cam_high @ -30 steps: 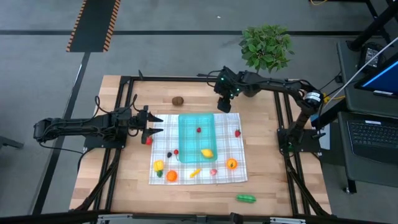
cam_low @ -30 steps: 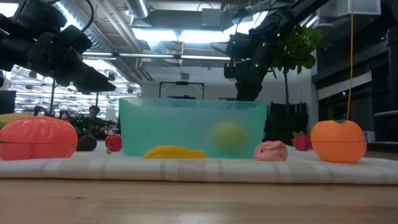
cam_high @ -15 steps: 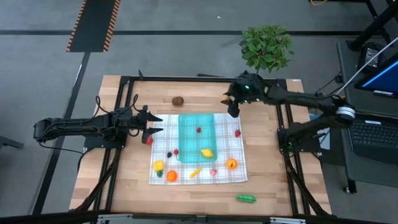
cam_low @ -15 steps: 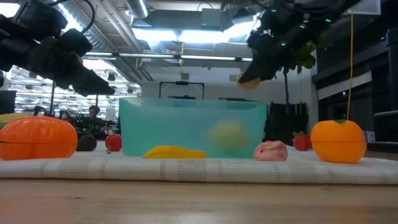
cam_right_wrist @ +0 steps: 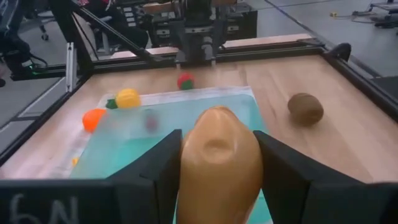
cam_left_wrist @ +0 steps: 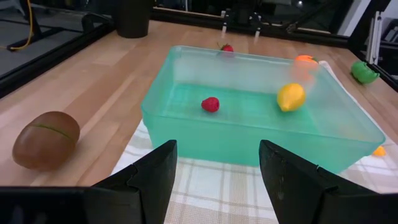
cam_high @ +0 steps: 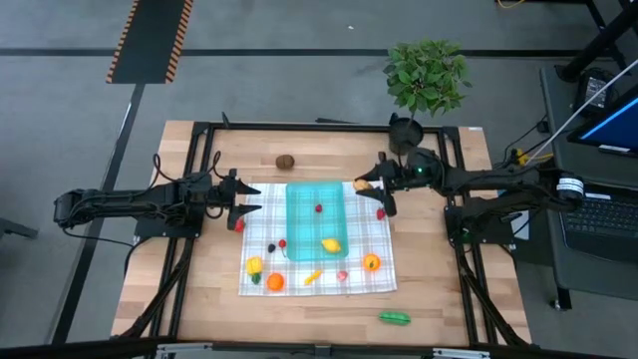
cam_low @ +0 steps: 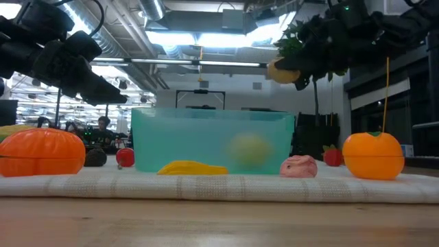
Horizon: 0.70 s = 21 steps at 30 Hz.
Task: Pick and placing Produce into tupperware
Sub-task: Put the potato into the blue bin
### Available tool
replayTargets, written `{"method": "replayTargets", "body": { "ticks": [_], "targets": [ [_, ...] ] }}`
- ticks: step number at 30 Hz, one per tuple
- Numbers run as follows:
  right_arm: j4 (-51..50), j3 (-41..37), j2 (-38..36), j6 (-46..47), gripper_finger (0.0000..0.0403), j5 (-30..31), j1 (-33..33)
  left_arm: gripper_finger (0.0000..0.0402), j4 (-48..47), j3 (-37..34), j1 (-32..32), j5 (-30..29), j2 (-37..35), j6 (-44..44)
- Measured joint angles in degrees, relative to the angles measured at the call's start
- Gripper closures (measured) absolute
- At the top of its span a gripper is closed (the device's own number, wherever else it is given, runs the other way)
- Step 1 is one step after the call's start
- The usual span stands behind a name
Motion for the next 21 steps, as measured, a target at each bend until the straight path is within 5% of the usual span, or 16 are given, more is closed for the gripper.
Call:
{"method": "replayTargets", "body": {
  "ticks": [21],
  "targets": [
    [0.67, -0.09, 0.0, -2.89, 0.0228, 1.95, 5.14, 0.0182, 0.02, 0.02, 0.01, 0.05, 0.0, -0.13]
  ]
}}
